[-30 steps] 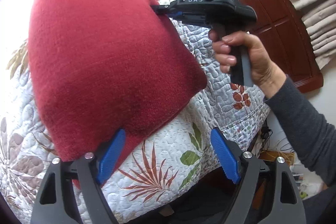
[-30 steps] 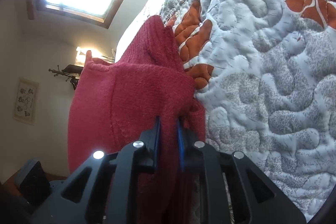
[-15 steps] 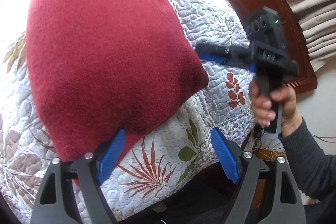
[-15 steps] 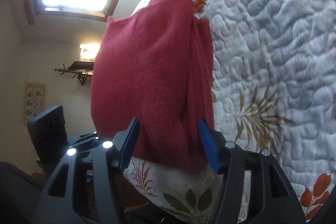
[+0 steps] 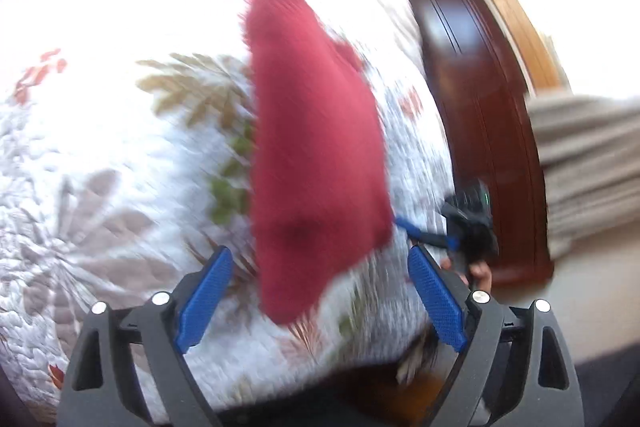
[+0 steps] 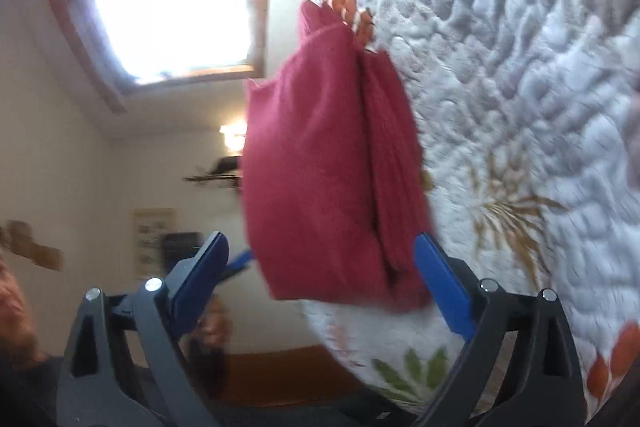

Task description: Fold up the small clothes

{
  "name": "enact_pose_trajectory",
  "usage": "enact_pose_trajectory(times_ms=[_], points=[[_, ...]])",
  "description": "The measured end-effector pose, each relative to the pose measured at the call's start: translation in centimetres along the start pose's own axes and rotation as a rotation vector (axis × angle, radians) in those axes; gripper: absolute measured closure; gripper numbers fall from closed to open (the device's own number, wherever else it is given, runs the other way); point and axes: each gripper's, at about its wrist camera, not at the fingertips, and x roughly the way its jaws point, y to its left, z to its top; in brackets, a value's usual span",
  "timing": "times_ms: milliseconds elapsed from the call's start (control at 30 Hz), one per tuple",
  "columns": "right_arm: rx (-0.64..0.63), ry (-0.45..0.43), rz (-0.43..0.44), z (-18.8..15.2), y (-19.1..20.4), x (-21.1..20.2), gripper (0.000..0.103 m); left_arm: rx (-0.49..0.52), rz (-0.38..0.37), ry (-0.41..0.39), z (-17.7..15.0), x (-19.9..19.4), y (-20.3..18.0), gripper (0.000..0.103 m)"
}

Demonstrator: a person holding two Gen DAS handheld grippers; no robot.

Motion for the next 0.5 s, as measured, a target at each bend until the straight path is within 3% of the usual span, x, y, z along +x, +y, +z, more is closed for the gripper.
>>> enact_pose_trajectory(times_ms=[67,233,500], points=[[0.010,0.011,-0.007,1.5,-0.7,-0.1,0.008,-0.044,-0.022,-0.012,0.2,0.8,1.2,0.014],[0.056,0.062,0.029,7.1,-2.6,0.9,0.008,-0.105,-0.100,0.047,0.0,3.8,2.5,0.013],[0.022,0.153,0.043,10.8,-2.3,4.6,0.007,-0.106,-0.150,0.080,-0.9,6.4,1.9,0.013]])
